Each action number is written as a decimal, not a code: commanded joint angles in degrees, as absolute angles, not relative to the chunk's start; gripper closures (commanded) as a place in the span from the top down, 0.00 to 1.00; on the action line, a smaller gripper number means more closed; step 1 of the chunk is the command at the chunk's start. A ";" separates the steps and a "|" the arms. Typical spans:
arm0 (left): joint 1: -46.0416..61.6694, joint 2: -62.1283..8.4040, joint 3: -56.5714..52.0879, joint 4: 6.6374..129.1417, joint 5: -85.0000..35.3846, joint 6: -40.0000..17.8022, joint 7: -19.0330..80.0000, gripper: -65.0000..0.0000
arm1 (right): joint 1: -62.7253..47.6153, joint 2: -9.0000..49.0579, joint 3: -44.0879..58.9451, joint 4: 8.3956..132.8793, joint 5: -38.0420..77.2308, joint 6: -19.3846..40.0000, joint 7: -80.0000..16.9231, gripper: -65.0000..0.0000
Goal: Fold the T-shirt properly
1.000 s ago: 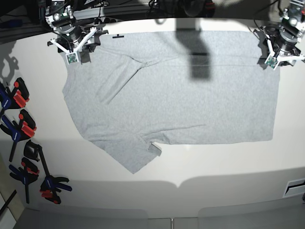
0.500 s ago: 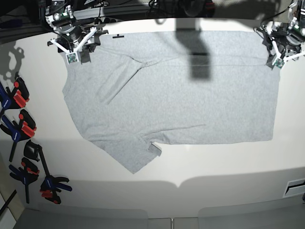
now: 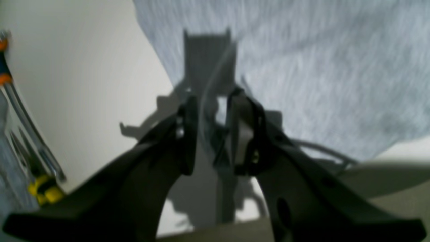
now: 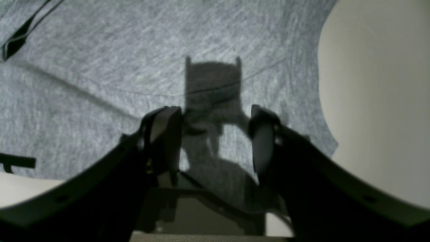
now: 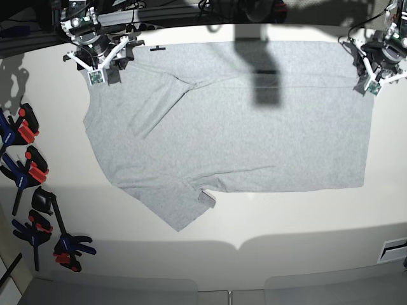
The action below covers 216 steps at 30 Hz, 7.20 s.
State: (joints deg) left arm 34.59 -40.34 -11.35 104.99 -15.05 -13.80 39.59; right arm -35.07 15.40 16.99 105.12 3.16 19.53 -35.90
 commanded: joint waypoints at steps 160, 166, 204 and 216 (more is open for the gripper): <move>28.56 -41.10 -11.97 120.46 4.43 24.03 37.54 0.18 | -9.52 31.27 -27.18 113.67 2.55 29.95 -59.53 0.42; 28.56 -41.12 -11.97 120.46 4.43 24.01 37.50 0.18 | -9.54 31.24 -27.20 113.60 2.57 29.58 -58.41 0.41; 28.56 -41.12 -11.97 120.46 4.43 24.01 37.30 0.18 | -2.15 24.23 -27.20 109.01 -5.15 29.04 -43.44 0.00; 28.56 -41.12 -11.97 120.46 4.43 24.01 37.30 0.18 | -0.19 24.27 -27.20 108.92 -4.10 29.15 -42.39 0.31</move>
